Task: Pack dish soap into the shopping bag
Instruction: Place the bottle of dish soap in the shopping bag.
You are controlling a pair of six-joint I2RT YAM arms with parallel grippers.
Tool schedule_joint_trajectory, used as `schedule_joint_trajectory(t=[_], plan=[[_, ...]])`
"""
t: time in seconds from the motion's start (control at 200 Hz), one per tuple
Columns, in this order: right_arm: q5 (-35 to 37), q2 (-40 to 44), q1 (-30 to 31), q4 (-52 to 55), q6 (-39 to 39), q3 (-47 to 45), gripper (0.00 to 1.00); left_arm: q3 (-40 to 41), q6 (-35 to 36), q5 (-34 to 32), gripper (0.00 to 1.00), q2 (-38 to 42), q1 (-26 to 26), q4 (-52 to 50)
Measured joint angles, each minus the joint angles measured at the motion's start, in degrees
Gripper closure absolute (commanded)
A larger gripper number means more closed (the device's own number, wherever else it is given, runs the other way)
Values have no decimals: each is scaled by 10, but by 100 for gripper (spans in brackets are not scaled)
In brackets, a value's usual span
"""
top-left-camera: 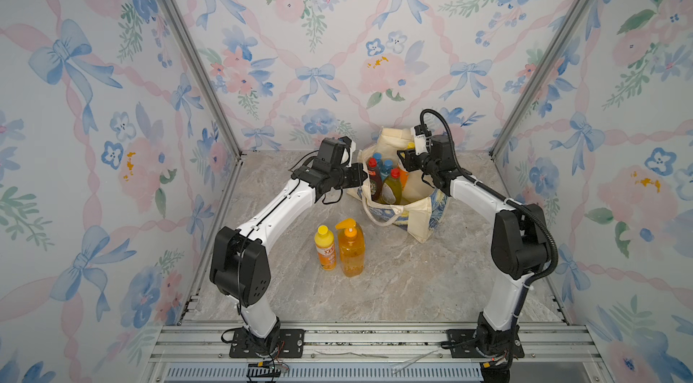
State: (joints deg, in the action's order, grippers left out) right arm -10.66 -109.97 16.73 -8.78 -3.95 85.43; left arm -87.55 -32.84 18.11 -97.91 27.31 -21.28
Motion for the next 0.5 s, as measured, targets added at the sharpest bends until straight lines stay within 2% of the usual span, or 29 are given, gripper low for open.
schedule_joint_trajectory(t=[0.5], plan=[[78, -18, 30, -24, 28, -7, 100, 0, 0, 4, 100, -2, 0, 0]])
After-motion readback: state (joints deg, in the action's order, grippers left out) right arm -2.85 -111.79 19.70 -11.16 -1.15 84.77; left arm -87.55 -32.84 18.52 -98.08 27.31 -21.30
